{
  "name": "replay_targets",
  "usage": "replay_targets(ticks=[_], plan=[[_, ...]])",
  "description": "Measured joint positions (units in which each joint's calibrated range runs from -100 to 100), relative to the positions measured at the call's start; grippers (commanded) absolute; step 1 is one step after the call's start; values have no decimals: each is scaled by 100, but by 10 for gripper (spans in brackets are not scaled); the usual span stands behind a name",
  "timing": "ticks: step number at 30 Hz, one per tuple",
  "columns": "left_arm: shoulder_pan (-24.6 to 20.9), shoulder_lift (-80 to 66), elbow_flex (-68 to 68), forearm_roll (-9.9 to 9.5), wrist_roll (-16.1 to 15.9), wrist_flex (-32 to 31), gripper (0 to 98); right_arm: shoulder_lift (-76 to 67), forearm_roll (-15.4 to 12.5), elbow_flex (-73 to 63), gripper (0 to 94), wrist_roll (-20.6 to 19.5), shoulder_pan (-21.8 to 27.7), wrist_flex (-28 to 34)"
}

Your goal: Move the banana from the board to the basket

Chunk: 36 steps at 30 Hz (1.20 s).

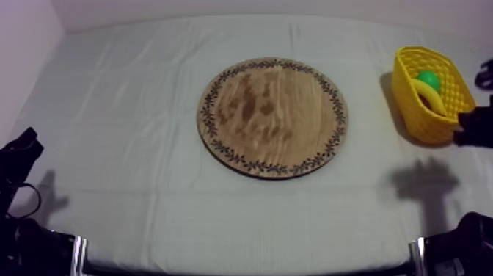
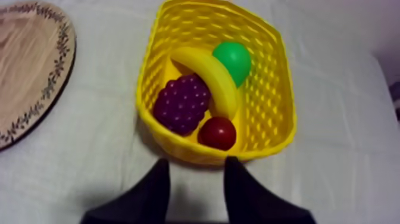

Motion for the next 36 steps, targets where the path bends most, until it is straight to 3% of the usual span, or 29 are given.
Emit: replay_targets(ticks=[3, 7, 10, 14, 18, 24, 29, 36], plan=[[0, 0, 0, -4, 0, 0, 1, -550, -479, 531, 73, 496, 156, -68], [0, 0, 0, 1, 0, 0, 1, -1213, -914, 1010, 21, 1028, 271, 64], [0, 0, 0, 0, 0, 0, 1, -1735, -955, 1056, 10, 1216, 240, 311], [0, 0, 0, 2, 0, 0, 1, -2399, -728, 1055, 5, 1244, 164, 611], [0, 0, 0, -12, 0, 0, 1, -2975, -531, 1064, 6, 969, 19, 753], [0, 0, 0, 1, 0, 0, 1, -3458, 428, 1523, 6, 39, -336, 339], [0, 0, 0, -1, 3, 0, 1, -3478, 1000, 1710, 6, -918, -477, -52], [0, 0, 0, -1, 3, 0, 1, -3480, 1120, 1730, 6, -1508, -553, -101]])
